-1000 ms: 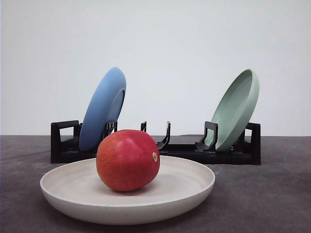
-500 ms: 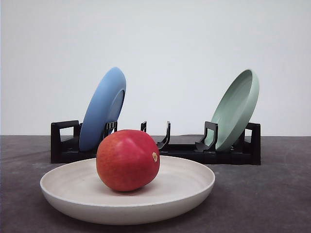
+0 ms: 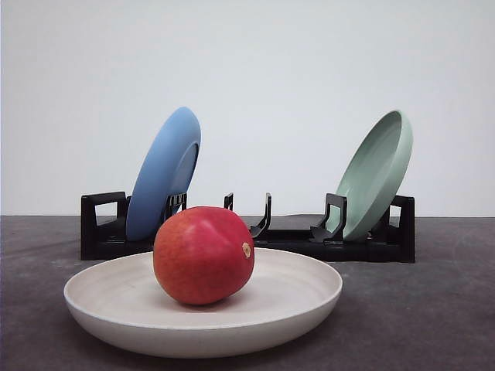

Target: Place pomegranate in white plate

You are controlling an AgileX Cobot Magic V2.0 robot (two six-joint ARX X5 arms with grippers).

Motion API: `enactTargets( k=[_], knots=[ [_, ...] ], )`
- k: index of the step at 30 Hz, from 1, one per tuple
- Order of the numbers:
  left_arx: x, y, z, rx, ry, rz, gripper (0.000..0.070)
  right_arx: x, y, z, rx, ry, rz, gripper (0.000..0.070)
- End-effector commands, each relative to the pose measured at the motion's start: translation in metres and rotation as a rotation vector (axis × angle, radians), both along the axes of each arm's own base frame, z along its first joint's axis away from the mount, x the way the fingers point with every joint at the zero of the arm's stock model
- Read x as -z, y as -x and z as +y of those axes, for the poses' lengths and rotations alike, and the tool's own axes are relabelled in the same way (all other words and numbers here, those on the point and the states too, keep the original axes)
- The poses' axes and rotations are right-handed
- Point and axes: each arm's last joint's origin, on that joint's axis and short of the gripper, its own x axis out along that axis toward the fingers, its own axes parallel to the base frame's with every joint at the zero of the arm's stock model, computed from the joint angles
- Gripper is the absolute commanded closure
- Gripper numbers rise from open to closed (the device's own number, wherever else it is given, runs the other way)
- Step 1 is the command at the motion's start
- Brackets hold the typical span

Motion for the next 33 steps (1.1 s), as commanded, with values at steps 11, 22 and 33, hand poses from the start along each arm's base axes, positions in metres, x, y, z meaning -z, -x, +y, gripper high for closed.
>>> enactTargets(
  k=[11, 22, 33],
  knots=[
    [0.004, -0.0005, 0.0002, -0.004, -0.009, 0.013, 0.0684, 0.0005, -0.0003, 0.0001, 0.001, -0.011, -0.004, 0.0666],
    [0.004, -0.0005, 0.0002, -0.004, -0.009, 0.013, 0.0684, 0.0005, -0.0003, 0.0001, 0.001, -0.011, -0.004, 0.0666],
    [0.004, -0.0005, 0.0002, -0.004, -0.009, 0.013, 0.0684, 0.0005, -0.0003, 0.0001, 0.001, -0.011, -0.004, 0.0666]
  ],
)
